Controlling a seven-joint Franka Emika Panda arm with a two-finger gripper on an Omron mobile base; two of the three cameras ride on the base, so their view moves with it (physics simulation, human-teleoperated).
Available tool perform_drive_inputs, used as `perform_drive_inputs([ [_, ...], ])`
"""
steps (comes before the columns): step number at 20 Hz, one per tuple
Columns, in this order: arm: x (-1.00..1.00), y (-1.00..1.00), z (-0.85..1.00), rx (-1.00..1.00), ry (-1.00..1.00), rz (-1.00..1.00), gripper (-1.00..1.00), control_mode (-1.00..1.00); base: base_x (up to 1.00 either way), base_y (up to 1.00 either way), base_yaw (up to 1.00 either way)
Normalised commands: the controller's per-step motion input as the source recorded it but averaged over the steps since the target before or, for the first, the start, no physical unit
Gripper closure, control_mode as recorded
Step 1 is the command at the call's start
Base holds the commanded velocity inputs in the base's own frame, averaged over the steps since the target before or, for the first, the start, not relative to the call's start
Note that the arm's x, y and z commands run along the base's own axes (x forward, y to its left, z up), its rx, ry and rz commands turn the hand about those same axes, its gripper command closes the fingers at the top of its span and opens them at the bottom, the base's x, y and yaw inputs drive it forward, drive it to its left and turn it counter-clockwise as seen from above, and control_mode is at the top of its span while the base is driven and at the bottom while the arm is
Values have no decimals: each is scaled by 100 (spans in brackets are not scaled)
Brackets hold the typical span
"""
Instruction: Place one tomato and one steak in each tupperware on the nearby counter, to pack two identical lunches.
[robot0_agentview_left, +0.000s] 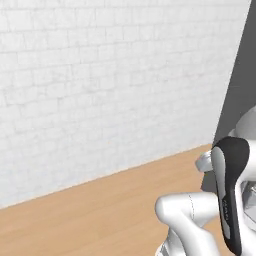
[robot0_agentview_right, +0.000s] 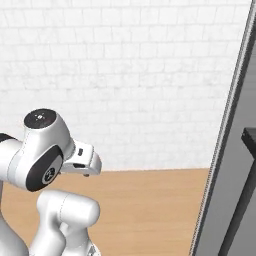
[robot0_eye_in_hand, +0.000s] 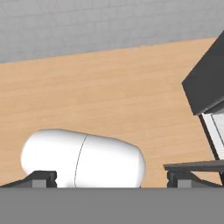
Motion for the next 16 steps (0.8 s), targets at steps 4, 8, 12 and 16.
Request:
perform_drive_inputs([
  [4, 0, 0, 0, 0, 0, 0, -100, 100, 0, 0, -69],
  [8, 0, 0, 0, 0, 0, 0, -100, 100, 0, 37, -72],
  [12, 0, 0, 0, 0, 0, 0, -100, 100, 0, 59, -61],
  [16, 0, 0, 0, 0, 0, 0, -100, 100, -13, 85, -50],
])
